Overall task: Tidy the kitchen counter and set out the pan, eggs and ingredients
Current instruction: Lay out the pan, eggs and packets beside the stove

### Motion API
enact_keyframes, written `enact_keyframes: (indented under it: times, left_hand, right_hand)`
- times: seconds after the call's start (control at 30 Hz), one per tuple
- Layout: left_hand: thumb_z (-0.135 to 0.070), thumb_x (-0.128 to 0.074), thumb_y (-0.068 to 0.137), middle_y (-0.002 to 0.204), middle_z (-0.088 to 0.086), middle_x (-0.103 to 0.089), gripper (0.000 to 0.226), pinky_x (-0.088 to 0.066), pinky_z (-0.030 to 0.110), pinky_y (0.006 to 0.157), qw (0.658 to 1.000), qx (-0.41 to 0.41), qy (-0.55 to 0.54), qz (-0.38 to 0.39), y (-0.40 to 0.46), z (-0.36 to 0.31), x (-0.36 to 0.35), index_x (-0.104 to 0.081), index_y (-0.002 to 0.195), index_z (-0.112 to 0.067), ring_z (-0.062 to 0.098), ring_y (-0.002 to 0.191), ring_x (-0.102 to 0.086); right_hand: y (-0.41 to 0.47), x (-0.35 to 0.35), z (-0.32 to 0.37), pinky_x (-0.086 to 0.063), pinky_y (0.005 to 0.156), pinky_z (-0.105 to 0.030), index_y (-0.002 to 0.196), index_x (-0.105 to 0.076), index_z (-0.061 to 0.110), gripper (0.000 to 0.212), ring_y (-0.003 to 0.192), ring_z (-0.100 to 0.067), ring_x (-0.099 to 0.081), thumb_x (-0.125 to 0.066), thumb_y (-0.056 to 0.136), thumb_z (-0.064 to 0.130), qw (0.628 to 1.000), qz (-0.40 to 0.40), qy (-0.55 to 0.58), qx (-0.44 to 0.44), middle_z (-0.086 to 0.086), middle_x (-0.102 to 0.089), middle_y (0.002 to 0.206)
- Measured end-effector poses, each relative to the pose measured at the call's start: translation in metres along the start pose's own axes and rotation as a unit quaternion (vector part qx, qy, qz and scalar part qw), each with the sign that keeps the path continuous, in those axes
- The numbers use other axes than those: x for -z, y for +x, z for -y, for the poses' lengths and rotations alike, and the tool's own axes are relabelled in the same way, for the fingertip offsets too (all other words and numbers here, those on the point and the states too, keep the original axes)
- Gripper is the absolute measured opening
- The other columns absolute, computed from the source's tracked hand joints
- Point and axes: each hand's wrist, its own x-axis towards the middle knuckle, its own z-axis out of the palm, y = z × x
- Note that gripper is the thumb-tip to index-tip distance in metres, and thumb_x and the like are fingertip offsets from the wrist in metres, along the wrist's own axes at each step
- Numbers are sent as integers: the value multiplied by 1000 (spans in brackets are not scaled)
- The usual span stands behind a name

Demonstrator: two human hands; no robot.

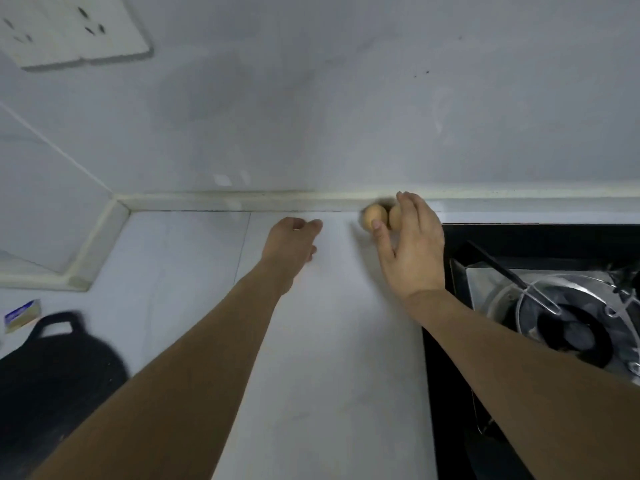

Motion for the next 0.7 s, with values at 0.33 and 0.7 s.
enact_keyframes:
  times: [0.33, 0.7]
  left_hand:
    - [-35, -53, 94, 103, -4, -61, 43, -53, 40, 94, 995, -20, -2, -94, -42, 19, 119, -51, 131, -12, 16, 93, -64]
    - [-32, -56, 92, 112, 5, -62, 38, -54, 44, 89, 975, 3, 66, -213, -90, 64, 329, -55, 126, -16, 25, 100, -62]
  right_hand:
    - [-34, -31, 108, -21, 117, -37, 144, -36, 5, 56, 138, -26, -30, -44, 98, 37, 991, 77, 10, 113, -13, -36, 148]
    - [-94, -138, 291, -24, 113, -34, 137, -44, 3, 53, 127, -28, -41, -37, 95, 36, 946, 151, 82, 273, -14, -46, 138]
